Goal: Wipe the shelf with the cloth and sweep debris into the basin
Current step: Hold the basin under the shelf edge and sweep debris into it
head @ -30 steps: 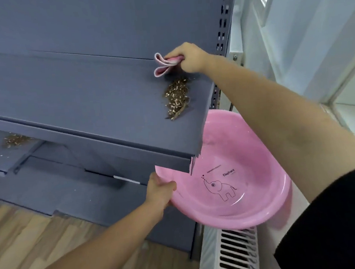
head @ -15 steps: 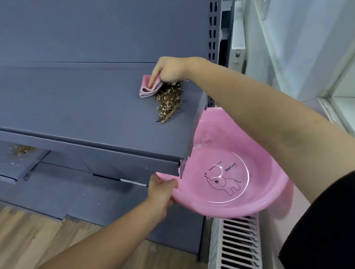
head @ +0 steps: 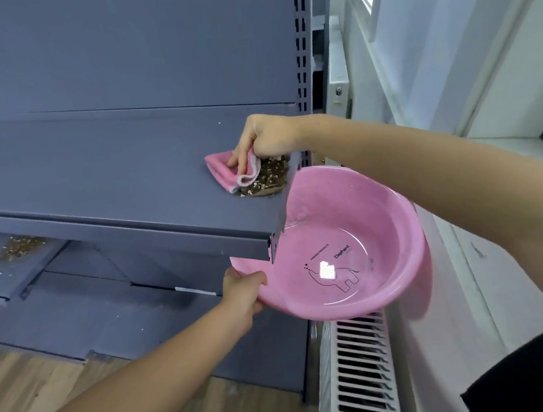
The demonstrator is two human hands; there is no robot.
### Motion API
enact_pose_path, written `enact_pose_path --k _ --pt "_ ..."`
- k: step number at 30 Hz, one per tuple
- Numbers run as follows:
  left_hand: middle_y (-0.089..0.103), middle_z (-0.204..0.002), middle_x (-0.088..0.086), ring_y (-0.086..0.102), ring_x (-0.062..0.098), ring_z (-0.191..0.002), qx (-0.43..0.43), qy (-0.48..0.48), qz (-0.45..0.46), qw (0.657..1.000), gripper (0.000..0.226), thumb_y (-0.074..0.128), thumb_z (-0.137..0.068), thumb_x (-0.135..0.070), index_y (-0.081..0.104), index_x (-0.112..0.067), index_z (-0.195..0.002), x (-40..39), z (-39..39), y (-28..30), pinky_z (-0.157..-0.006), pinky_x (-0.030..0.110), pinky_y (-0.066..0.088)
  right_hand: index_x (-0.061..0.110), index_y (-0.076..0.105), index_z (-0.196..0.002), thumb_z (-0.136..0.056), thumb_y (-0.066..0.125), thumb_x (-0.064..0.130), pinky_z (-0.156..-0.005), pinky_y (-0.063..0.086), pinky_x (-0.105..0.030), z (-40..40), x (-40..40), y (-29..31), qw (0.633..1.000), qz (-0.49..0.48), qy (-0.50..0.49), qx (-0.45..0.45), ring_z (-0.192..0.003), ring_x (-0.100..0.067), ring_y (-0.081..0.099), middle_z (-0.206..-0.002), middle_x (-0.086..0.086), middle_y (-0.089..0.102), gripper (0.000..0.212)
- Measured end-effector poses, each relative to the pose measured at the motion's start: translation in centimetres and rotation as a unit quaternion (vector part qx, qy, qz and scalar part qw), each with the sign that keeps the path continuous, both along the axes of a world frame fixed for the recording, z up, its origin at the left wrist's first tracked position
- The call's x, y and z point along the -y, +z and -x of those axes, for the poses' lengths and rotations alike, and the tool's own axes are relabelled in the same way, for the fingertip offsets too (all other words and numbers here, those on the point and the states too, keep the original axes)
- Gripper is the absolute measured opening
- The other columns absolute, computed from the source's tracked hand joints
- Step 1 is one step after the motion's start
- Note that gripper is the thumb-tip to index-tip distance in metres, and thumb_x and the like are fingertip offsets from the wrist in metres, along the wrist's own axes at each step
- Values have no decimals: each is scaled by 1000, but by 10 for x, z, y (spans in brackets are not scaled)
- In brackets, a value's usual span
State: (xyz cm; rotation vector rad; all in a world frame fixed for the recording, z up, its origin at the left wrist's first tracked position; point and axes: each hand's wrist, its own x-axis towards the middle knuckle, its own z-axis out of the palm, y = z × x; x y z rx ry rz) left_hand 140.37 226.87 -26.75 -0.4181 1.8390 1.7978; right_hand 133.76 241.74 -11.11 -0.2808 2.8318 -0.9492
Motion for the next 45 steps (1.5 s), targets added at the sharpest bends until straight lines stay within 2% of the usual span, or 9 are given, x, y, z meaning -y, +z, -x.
enact_pose_path --k 8,16,19,23,28,34,38,42,45 --pt "53 -107 14 55 33 -95 11 -13 11 1000 29 43 -85 10 42 -4 -110 2 0 7 -68 37 53 -14 66 -101 -71 27 -27 -92 46 -15 -26 -18 7 999 -26 2 24 -122 -20 56 -119 -21 65 50" --pt "53 -109 17 55 32 -94 23 -15 29 999 35 45 -86 9 42 -4 -119 3 3 8 -64 34 53 -5 74 -84 -67 26 -29 -100 42 -60 -39 -42 14 997 -29 -13 64 -107 -17 62 -103 -10 72 56" --pt "54 -109 17 56 33 -94 31 -12 28 999 35 45 -86 8 42 -2 -119 3 3 9 -63 34 52 11 77 -70 -66 26 -27 -52 54 -22 -35 -52 28 997 -31 -40 63 -109 -43 60 -88 10 75 64" --pt "54 -110 18 56 33 -96 35 -9 31 999 37 46 -86 9 42 -3 -121 3 3 12 -61 33 52 7 64 -110 -74 33 -26 -32 28 -7 -25 -51 50 993 -1 -120 -12 -38 -1 46 -100 -16 71 58" --pt "53 -103 14 54 31 -94 38 0 33 999 28 46 -86 9 39 -8 -107 2 -2 14 -53 29 49 3 60 -118 -81 36 -21 -36 33 -4 17 -39 33 983 22 -178 -42 -33 4 48 -37 19 58 51" --pt "55 -103 15 55 31 -90 34 3 30 999 27 46 -84 9 41 -7 -106 3 -2 12 -62 31 51 13 60 -124 -86 28 -10 -42 35 -2 43 -17 4 988 -46 -145 -18 -80 -5 49 -132 -1 59 55" --pt "54 -104 15 55 31 -92 29 6 23 999 27 46 -85 10 41 -7 -106 5 -2 12 -61 32 52 10 62 -122 -86 30 -11 -45 34 2 27 4 7 991 -66 -116 -20 -47 19 48 -82 19 57 53" --pt "54 -91 9 55 31 -92 24 3 19 1000 28 46 -85 10 39 -8 -105 7 -2 10 -64 33 52 10 68 -113 -79 32 -14 -103 42 -20 0 12 6 994 -91 -60 -9 -114 -13 59 -126 -5 64 55" --pt "51 -83 6 54 31 -91 25 3 16 1000 28 46 -86 11 38 -8 -105 6 -3 13 -60 32 50 1 68 -109 -74 34 -21 -113 33 -26 -26 7 6 998 -66 -16 15 -126 -15 52 -128 -11 61 54"
